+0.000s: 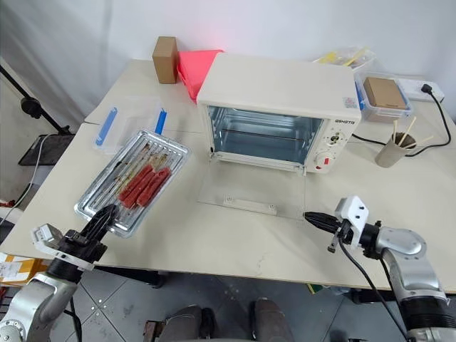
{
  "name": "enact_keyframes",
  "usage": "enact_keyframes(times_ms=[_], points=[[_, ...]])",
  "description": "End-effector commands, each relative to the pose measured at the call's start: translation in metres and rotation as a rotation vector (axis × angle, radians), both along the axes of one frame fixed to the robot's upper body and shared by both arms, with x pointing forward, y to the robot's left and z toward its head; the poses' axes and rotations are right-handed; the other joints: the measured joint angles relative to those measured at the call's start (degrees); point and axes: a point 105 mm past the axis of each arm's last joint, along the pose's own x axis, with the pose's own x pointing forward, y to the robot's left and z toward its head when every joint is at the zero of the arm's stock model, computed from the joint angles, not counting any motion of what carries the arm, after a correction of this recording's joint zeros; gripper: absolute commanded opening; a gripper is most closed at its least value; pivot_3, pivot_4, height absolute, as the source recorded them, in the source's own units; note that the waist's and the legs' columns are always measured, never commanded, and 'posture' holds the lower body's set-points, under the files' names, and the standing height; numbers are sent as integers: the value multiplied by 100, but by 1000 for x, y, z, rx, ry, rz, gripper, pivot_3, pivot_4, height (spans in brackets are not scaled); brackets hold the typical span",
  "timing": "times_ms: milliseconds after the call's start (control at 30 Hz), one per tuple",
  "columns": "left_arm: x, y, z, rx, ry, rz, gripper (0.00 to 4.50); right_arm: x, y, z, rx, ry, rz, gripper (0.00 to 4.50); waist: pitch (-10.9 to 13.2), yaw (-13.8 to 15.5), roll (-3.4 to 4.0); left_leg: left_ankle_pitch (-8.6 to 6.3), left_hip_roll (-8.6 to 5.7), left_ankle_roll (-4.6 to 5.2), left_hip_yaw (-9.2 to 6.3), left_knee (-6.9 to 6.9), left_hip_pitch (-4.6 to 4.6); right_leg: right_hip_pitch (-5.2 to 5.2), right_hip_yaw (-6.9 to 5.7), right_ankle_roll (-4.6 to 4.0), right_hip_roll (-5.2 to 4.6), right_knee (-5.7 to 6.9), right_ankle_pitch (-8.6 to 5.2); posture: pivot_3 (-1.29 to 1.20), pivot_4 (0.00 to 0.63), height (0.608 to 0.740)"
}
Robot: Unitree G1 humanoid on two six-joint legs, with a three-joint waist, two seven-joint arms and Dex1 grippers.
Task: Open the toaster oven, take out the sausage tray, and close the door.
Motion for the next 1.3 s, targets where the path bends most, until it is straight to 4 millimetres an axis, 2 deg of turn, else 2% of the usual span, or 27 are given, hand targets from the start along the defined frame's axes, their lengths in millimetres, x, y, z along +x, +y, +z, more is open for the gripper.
enact_keyframes(times_ms=[33, 133, 267, 467, 533, 633, 700, 933, 1067, 1133, 1200, 1300], points=[[-2, 3, 11, -12, -31, 48, 0, 6, 11, -1, 26, -2, 23, 21, 0, -2, 0, 0, 1, 1, 0, 0, 0, 2, -1, 0, 1, -5, 0, 0, 150, 740], [0, -2, 11, -16, -33, 25, 0, 10, 26, 17, 138, -60, 42, 21, 0, -11, -1, -2, 4, 1, 0, -1, 2, 6, -1, 1, 5, -10, 0, 0, 150, 740], [2, -1, 9, -21, -28, 22, 0, 10, 22, 38, 241, -133, -9, 21, 1, 2, 1, -3, 2, 1, 0, -1, -2, 4, -1, 1, 5, -12, 1, 0, 150, 740], [1, -7, 6, -18, -26, -27, 0, 4, 25, 98, 474, -299, 1, 21, 2, 6, 1, -8, 3, 3, -5, -2, -3, 10, -5, 4, 4, -25, 2, 0, 150, 740], [0, -9, 5, -13, -29, -49, 0, 4, 25, 111, 506, -307, -2, 21, 1, -1, 1, -8, 3, 2, -8, -3, -3, 10, -7, 4, 4, -25, 2, 0, 150, 740], [-1, -14, 3, -1, -29, -99, 0, 1, 25, 121, 518, -297, 22, 21, 1, -1, 1, -9, 4, 2, -9, -5, -3, 11, -8, 4, 4, -28, 2, 0, 150, 740], [-1, -19, 3, 12, -31, -154, 0, -6, 25, 118, 456, -281, 68, 21, 1, 2, 1, -9, 4, 2, -10, -7, -3, 10, -9, 4, 4, -30, 2, 0, 150, 740], [7, -37, -3, 54, 4, -387, 0, -43, 11, 84, 208, -179, 194, 2275, 2, 66, 3, -16, 1, 11, -26, -14, -3, 31, -26, 4, -2, -61, 2, 0, 150, 740], [12, -44, -6, 54, 25, -484, 0, -54, 7, 77, 152, -189, 212, 3718, 3, 61, 6, -16, -2, 12, -32, -14, 8, 44, -32, 4, -9, -60, 3, 0, 150, 740], [19, -54, -7, 56, 43, -558, 0, -60, 3, 73, 129, -192, 208, 4380, 3, 51, 7, -17, -1, 11, -35, -15, 12, 49, -35, 4, -9, -60, 3, 0, 150, 740], [24, -64, -9, 68, 65, -626, 0, -66, 1, 69, 116, -186, 198, 4450, 4, 51, 8, -16, -1, 9, -43, -16, 13, 52, -42, 3, -9, -61, 2, 0, 150, 740], [46, -101, -14, 120, 107, -806, 0, -74, -4, 64, 107, -183, 141, 4450, 4, 179, 22, -15, -11, 9, -52, -16, 10, 55, -48, 4, -14, -64, 2, 0, 150, 740]])
